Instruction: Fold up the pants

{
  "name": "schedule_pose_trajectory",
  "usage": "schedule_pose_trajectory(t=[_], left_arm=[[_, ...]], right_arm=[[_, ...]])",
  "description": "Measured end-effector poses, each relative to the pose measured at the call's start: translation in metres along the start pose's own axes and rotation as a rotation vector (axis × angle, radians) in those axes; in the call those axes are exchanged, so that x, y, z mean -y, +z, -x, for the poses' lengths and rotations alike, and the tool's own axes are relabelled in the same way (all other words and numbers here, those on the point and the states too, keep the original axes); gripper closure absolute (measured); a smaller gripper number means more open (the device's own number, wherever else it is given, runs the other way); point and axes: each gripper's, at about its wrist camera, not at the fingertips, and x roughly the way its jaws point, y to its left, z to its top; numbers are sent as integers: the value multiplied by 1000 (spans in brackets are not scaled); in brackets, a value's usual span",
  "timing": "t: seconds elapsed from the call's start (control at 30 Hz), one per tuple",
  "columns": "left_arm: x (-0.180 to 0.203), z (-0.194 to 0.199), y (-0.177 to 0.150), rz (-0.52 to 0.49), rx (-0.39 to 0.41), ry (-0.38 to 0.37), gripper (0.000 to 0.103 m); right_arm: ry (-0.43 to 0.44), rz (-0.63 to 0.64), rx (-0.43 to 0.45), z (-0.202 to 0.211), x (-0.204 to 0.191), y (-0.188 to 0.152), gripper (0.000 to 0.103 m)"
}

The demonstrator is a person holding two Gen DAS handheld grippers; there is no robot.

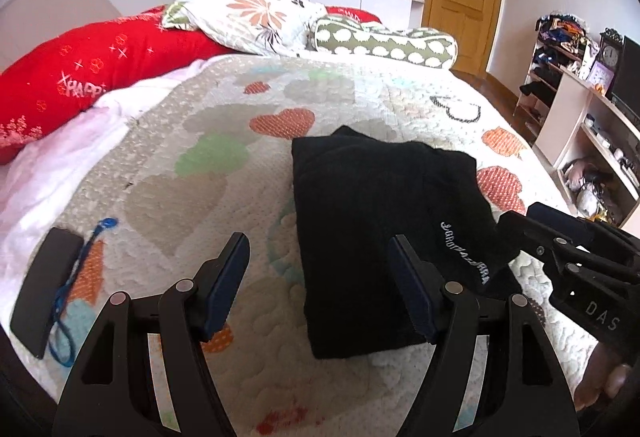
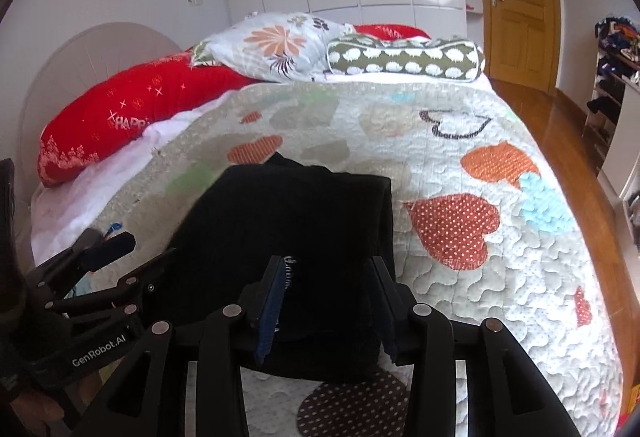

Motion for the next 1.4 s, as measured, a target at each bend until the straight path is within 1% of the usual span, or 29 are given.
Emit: schedule_pose_trajectory(t=[0.13, 0.33, 0.53, 0.67, 0.8, 0.9, 1.03, 1.4], left_arm=[[-3, 17, -1, 6, 27, 10, 30], [-8, 39, -4, 17, 72, 24, 30], [-10, 54, -7, 25, 96, 11, 30], [-10, 61, -7, 26, 110, 19, 30], [-10, 69, -9, 26, 126, 28, 30], [-8, 71, -10, 13, 111, 37, 30], [-7, 76, -12, 14, 119, 39, 30], [-8, 78, -16, 21, 122, 52, 30]], right_arm=[[-6, -5, 12, 9, -7, 1, 55], [-2, -7, 33, 24, -13, -1, 55], [2, -7, 39, 36, -18, -4, 55], [6, -17, 65, 46, -19, -6, 55], [3, -10, 64, 51, -21, -6, 54], [4, -7, 66, 54, -23, -8, 53], [0, -7, 71, 59, -23, -10, 53], [-6, -9, 53, 60, -19, -18, 53]])
